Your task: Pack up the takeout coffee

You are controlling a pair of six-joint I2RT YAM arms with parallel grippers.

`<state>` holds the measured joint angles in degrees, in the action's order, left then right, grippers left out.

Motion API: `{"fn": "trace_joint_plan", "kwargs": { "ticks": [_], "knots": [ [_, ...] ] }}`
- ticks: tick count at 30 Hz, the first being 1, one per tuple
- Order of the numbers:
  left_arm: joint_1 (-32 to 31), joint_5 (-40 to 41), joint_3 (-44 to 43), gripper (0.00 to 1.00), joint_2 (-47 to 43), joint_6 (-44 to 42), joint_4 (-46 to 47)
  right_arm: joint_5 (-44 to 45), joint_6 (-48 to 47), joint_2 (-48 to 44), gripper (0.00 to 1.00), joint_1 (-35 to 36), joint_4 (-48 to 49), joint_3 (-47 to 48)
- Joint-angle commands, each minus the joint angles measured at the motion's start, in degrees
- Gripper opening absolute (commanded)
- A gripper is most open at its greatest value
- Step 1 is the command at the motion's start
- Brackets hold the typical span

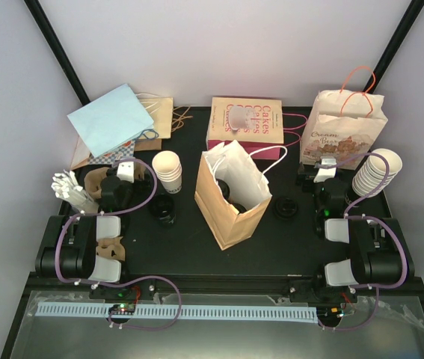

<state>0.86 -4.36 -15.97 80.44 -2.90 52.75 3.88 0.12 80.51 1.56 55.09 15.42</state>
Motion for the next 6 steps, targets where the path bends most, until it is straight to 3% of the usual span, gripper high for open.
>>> {"fn": "trace_joint_plan", "kwargs": {
  "ticks": [1, 6],
  "knots": [
    [-0.34, -1.18, -1.87, 0.99, -0.82, -0.92, 0.97, -0.10, 0.36, -0.26, 1.00, -0.33, 2.96, 0.93],
    [-0.36, -1.18, -1.96, 0.99, -0.81, -0.88, 0.80, -0.06, 0.32, -0.26, 1.00, -0.33, 2.99, 0.93]
  ]
}}
